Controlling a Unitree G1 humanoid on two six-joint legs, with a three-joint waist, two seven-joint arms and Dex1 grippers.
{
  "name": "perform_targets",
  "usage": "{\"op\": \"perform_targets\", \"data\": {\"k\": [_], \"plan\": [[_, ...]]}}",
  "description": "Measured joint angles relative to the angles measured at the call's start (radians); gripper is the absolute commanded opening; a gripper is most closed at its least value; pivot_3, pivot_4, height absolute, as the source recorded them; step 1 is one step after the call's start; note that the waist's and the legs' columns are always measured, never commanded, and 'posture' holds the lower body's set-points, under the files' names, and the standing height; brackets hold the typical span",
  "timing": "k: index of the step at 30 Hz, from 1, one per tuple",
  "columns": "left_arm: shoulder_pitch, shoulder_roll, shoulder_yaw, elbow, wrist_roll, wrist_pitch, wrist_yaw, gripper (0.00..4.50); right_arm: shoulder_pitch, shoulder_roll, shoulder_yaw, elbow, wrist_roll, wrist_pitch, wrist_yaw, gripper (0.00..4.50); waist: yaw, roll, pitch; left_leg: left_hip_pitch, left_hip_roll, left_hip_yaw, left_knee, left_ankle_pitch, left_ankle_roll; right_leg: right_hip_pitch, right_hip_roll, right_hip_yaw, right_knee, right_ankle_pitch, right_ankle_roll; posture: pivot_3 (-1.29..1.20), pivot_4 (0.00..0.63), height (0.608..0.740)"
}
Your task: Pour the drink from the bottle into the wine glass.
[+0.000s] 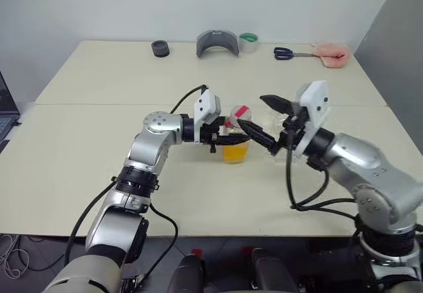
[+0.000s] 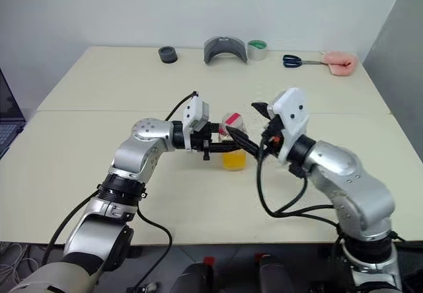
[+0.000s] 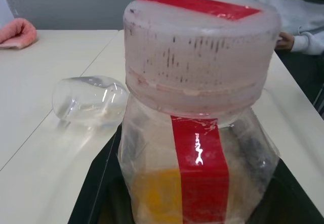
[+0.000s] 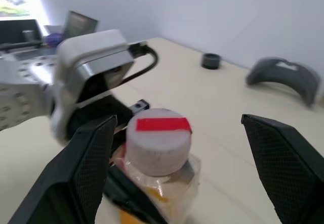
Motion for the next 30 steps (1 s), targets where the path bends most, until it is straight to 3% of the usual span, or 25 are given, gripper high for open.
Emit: {"op": "perform_targets", "data": {"k": [9,26,30], "plan": [[-0.009,-0.025,-0.001,0.014,0.004,-0.015,0.017,1.82,0.0,0.139,0.091,-0.033,-0.048,0.073,-0.164,4.19,0.001,0.0,0.0,0.0,0.0,0.0,0.0,0.0,0.0,0.0,0.0,0.0,0.0,0.0,0.0,0.0,0.15,0.74],[-0.017,-0.025,-0.001,0.014,0.005,-0.015,0.019,1.82,0.004,0.186,0.149,0.032,-0.194,-0.012,-0.209,4.19,0.0,0.0,0.0,0.0,0.0,0.0,0.0,0.0,0.0,-0.001,0.0,0.0,0.0,0.0,0.0,0.0,0.15,0.74],[-0.017,-0.024,-0.001,0.014,0.005,-0.015,0.019,1.82,0.02,0.191,0.158,0.038,-0.206,-0.018,-0.208,3.25,0.0,0.0,0.0,0.0,0.0,0.0,0.0,0.0,0.0,-0.001,0.0,0.0,0.0,0.0,0.0,0.0,0.15,0.74]]}}
